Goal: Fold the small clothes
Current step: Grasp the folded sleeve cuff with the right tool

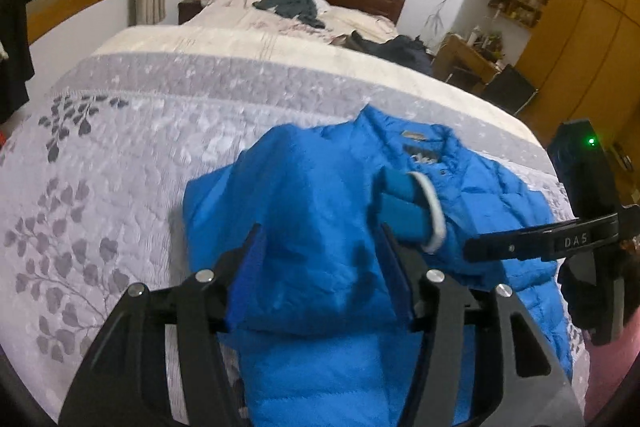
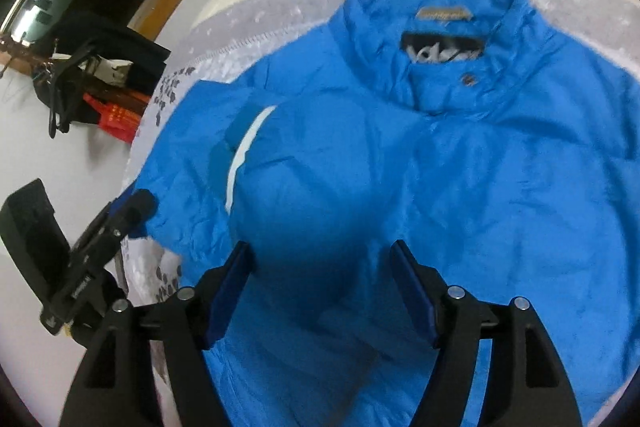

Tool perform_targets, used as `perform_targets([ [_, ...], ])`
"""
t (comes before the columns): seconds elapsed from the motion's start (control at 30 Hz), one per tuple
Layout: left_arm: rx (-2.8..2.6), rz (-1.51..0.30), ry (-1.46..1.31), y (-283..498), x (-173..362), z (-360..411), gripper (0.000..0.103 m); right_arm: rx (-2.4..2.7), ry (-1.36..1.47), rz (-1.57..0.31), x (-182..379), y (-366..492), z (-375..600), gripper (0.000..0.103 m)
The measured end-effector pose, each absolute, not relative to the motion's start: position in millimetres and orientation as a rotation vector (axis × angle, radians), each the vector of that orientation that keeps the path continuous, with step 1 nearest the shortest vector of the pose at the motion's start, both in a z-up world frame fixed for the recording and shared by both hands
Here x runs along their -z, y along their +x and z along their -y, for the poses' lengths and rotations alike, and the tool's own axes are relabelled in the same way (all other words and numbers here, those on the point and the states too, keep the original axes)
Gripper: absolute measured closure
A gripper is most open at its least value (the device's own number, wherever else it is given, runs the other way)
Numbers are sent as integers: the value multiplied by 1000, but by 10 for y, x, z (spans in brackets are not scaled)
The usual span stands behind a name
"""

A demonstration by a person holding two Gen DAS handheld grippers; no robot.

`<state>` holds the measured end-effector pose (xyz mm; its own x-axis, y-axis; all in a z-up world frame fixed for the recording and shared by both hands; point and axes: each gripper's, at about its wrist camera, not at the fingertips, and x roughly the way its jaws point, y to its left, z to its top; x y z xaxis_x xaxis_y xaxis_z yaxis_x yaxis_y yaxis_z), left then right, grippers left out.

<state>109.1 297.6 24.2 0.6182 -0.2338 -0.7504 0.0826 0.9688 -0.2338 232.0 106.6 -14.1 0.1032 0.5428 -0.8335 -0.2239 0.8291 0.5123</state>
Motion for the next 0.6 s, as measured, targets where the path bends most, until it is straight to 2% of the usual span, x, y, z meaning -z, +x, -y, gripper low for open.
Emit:
perform_targets([
  [0.17, 179, -893, -176, 1109, -182, -3005, 48, -595, 259, -1328, 227, 2332, -1119, 72],
  [0.23, 177, -881, -165, 1089, -226, -2988, 48, -603, 276, -1309, 174, 2322, -1042, 81],
  [0.4, 196, -841, -117, 1058, -332, -2835, 46, -554, 243, -1218, -100, 2279, -724, 83],
  [0.6, 189, -922, -88, 1251, -64, -2642, 46, -489, 253, -1289, 143, 2359, -558, 79],
])
